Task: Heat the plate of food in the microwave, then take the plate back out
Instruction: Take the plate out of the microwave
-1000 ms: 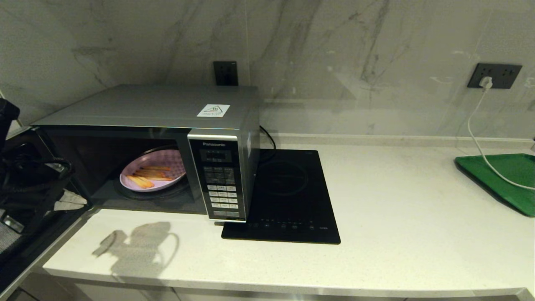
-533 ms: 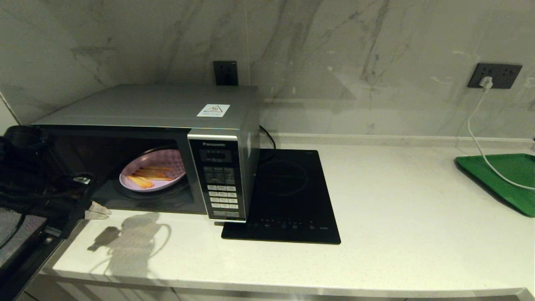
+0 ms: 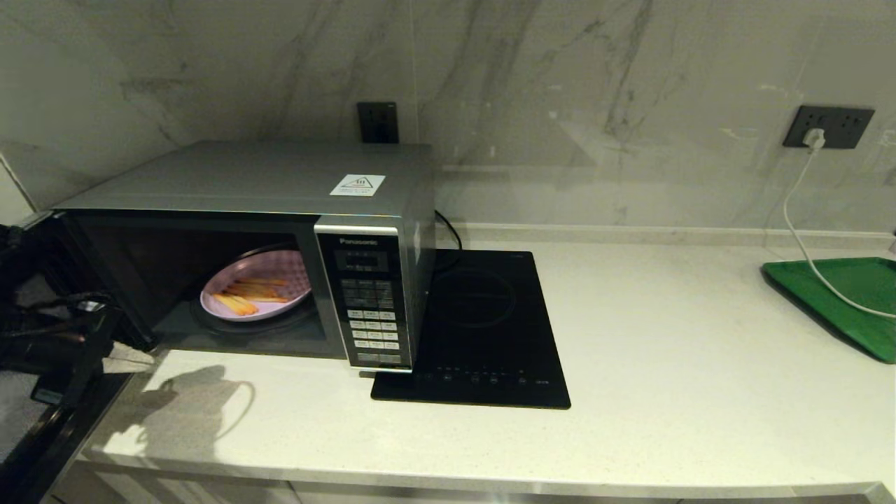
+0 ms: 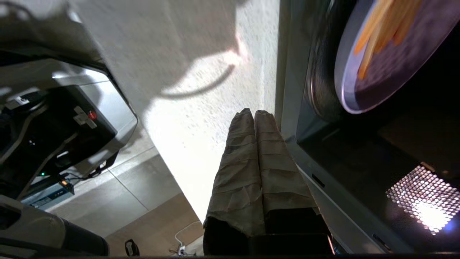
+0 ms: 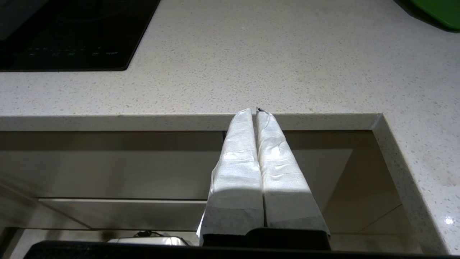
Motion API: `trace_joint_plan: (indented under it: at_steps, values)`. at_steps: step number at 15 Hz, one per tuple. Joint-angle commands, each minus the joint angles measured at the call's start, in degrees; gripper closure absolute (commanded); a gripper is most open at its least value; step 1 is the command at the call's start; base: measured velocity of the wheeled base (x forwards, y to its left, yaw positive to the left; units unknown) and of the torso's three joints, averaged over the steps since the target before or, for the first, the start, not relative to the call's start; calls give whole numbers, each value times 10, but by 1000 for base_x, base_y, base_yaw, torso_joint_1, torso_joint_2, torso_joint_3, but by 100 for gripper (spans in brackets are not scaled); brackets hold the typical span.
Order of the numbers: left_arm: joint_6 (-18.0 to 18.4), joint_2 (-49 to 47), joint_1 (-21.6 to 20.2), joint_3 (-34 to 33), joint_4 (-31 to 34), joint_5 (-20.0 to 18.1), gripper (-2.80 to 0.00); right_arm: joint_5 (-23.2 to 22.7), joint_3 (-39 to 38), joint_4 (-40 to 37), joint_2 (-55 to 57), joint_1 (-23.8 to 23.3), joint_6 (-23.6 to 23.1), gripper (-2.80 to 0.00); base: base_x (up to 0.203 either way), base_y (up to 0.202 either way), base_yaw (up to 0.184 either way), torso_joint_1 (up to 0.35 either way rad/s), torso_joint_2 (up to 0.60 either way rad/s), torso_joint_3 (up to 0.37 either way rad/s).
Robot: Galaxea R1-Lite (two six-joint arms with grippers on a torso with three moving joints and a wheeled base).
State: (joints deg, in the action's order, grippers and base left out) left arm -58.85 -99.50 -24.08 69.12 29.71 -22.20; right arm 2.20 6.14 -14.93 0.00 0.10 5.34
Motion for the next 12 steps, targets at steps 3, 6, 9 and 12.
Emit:
trace_joint_plan:
  at_steps: [3,6,9,12]
  values:
    - [25,2,-30,-19,4,-16,0,0,0,-1,0,1,0,0,0,0,0,0,0,0]
    - [29,21,-5,-25,5,-16,0,0,0,-1,0,0,0,0,0,0,0,0,0,0]
    - [23,20,49,-29,4,-13,0,0,0,-1,0,0,0,0,0,0,0,0,0,0]
    - [-25,-18,95,3,1,-9,0,0,0,-1,0,0,0,0,0,0,0,0,0,0]
